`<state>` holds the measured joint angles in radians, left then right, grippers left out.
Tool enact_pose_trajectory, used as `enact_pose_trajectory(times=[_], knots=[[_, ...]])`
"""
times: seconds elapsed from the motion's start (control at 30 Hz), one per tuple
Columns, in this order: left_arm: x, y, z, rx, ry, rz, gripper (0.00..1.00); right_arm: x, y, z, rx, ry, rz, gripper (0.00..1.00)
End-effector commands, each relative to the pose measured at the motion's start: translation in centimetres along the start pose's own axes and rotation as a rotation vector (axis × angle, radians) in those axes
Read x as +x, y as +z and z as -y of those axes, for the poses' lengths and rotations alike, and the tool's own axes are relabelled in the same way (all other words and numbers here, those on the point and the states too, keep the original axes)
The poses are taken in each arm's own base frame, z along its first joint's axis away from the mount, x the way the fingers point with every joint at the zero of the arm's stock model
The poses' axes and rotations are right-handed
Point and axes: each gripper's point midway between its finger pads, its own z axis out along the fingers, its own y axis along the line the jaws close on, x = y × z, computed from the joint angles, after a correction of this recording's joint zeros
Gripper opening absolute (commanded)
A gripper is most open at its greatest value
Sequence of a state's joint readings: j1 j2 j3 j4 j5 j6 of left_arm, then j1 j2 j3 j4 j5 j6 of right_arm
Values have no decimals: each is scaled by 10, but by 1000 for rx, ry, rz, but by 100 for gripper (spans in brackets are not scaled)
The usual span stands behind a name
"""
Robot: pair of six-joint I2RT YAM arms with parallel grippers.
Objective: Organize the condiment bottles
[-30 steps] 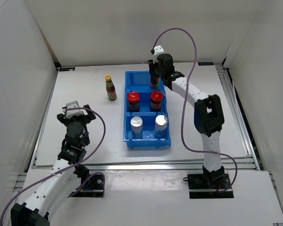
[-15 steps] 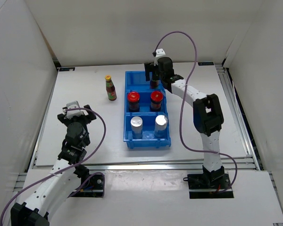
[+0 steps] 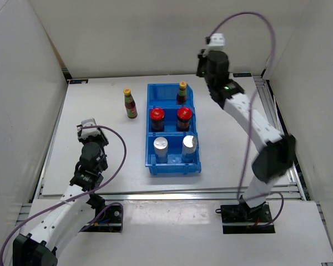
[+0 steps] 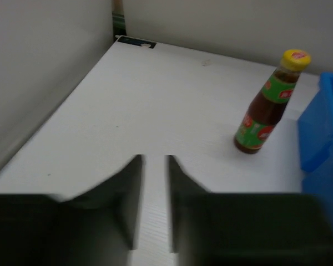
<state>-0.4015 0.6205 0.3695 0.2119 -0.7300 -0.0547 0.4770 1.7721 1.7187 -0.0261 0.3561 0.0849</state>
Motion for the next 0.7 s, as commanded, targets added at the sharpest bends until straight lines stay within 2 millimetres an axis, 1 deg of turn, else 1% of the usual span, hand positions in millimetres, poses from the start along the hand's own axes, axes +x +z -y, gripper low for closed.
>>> enact_pose_trajectory(times=[0.0,0.03,0.07,0.1,0.13,0.17,0.2,0.23,0.27,0.3,0.33,0.37,0.4,0.43,0.47,0.5,0.53,0.57,0.6,0.63,0.67], knots=[[0,5,-3,-43,41,-29,19,-39,-82,52,211,242,70,0],[6,7,-5,-74,65,-64,11,-34,-97,61,248,299,79,0],[-5,9,-2,-74,50,-59,11,-51,-128,69,242,366,148,0],[-8,10,-1,-74,54,-63,11,-15,-134,74,267,418,110,0],[-11,11,7,-30,50,-64,11,-9,-146,80,285,466,117,0],[-12,12,13,-3,56,-75,11,-14,-170,93,316,532,147,0],[-20,16,19,19,20,-73,11,-5,-180,102,367,576,140,4],[-22,18,35,101,4,-90,11,15,-187,104,391,616,89,15],[-17,23,44,126,0,-115,12,11,-196,106,384,626,106,31],[-26,27,55,157,-36,-113,35,15,-197,104,367,608,99,76],[-29,29,71,221,-58,-116,53,18,-194,100,340,585,94,90],[-21,38,81,242,-58,-145,75,25,-192,96,314,540,62,98],[-29,41,98,306,-98,-145,93,30,-193,95,311,532,42,100],[-30,48,105,321,-116,-149,95,38,-191,98,330,520,18,100],[-31,55,111,330,-135,-154,97,44,-190,97,325,503,-7,100],[-25,68,120,345,-158,-191,99,49,-189,94,306,479,-28,100],[-25,76,125,352,-158,-196,100,50,-187,92,291,470,-26,100],[-10,87,132,346,-155,-227,100,44,-185,92,276,471,-4,100],[-17,95,136,351,-163,-216,100,46,-183,93,269,448,-7,100],[-16,102,139,354,-164,-219,100,44,-182,87,237,453,-9,100],[-7,112,141,357,-152,-225,100,45,-181,90,234,444,-12,100]])
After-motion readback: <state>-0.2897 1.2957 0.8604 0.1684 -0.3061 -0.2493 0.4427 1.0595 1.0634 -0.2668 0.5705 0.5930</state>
